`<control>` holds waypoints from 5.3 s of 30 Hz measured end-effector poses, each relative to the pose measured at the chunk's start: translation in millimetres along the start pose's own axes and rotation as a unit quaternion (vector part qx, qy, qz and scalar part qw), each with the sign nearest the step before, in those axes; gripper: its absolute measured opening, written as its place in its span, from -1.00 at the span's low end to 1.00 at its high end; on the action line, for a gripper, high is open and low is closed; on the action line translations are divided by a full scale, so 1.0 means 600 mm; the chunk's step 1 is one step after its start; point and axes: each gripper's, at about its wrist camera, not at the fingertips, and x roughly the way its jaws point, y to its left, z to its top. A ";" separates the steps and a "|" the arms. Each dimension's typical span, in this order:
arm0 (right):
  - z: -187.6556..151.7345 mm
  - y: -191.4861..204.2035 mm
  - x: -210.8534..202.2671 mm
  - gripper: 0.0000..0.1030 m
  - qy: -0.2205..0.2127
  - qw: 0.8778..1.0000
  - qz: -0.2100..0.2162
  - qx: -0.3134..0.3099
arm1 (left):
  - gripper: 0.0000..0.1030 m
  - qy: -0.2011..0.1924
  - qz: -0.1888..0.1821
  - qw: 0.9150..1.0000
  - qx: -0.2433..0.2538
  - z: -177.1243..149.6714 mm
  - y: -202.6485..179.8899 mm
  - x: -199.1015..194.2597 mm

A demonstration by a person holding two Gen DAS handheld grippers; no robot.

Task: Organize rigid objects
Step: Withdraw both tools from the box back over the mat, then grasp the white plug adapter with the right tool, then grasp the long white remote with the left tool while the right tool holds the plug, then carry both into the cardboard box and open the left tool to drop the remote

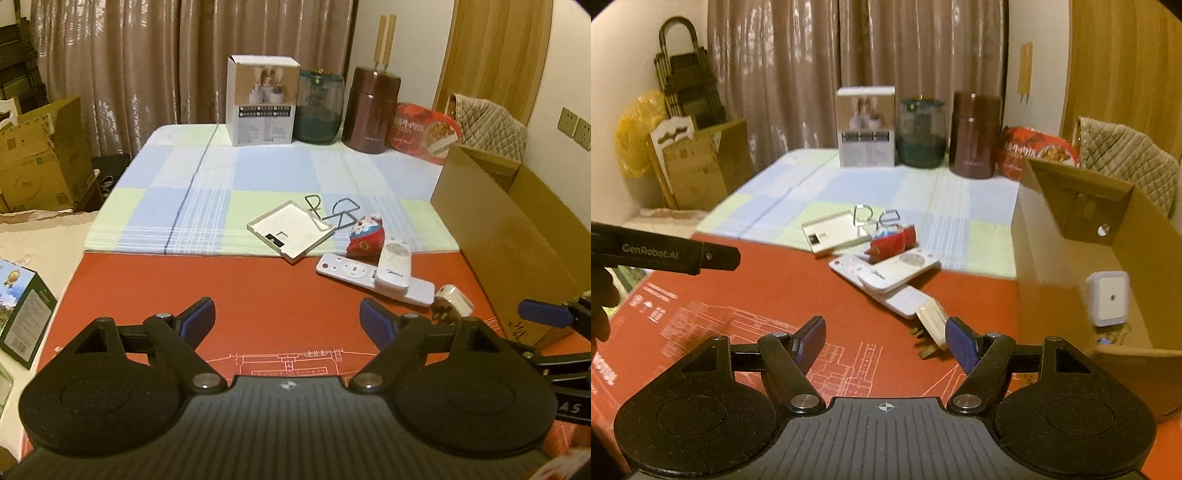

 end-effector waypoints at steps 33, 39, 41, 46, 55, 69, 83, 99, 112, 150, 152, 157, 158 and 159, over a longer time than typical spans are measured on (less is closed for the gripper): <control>-0.011 -0.050 0.186 -0.18 0.056 0.994 -0.084 -0.035 | 0.60 0.030 -0.052 0.998 0.013 -0.003 -0.009 0.117; 0.000 -0.059 0.196 -0.25 0.048 0.994 -0.089 -0.032 | 0.60 0.028 -0.050 0.998 0.005 -0.002 -0.002 0.116; 0.003 -0.062 0.198 -0.26 0.045 0.996 -0.076 -0.026 | 0.60 0.028 -0.050 0.998 0.004 -0.001 -0.001 0.116; 0.005 -0.051 0.193 -0.27 0.046 0.998 -0.028 -0.016 | 0.60 0.030 -0.052 0.998 0.005 -0.002 -0.001 0.117; -0.001 -0.007 0.178 -0.27 0.057 0.993 0.101 -0.029 | 0.60 0.028 -0.056 0.998 -0.002 -0.003 0.005 0.117; 0.019 -0.040 0.206 -0.27 0.050 0.994 0.097 -0.012 | 0.60 0.027 -0.055 0.998 -0.016 0.000 0.016 0.118; 0.019 -0.041 0.202 -0.27 0.049 0.993 0.108 0.001 | 0.59 0.034 -0.060 0.998 0.005 0.005 0.013 0.134; 0.007 -0.026 0.175 -0.32 0.057 0.992 0.109 -0.016 | 0.45 0.053 -0.021 0.998 -0.034 -0.015 -0.020 0.182; -0.002 -0.055 0.164 -0.27 0.063 0.994 0.085 0.030 | -0.35 0.062 0.033 0.997 0.009 -0.043 -0.019 0.158; -0.006 -0.017 0.133 -0.29 0.022 0.998 0.034 -0.048 | -0.35 0.045 0.021 0.999 -0.002 -0.047 -0.022 0.135; -0.008 -0.015 0.123 -0.29 0.021 0.998 0.034 -0.048 | -0.35 0.045 0.019 0.999 -0.006 -0.050 -0.023 0.126; -0.012 -0.014 0.101 -0.29 0.020 0.998 0.033 -0.043 | -0.36 0.042 0.019 0.999 -0.020 -0.059 -0.025 0.099; -0.012 -0.014 0.096 -0.29 0.018 0.998 0.033 -0.042 | -0.36 0.041 0.019 0.999 -0.025 -0.061 -0.024 0.094; -0.012 -0.014 0.092 -0.29 0.017 0.998 0.033 -0.041 | -0.36 0.040 0.020 0.999 -0.028 -0.062 -0.024 0.089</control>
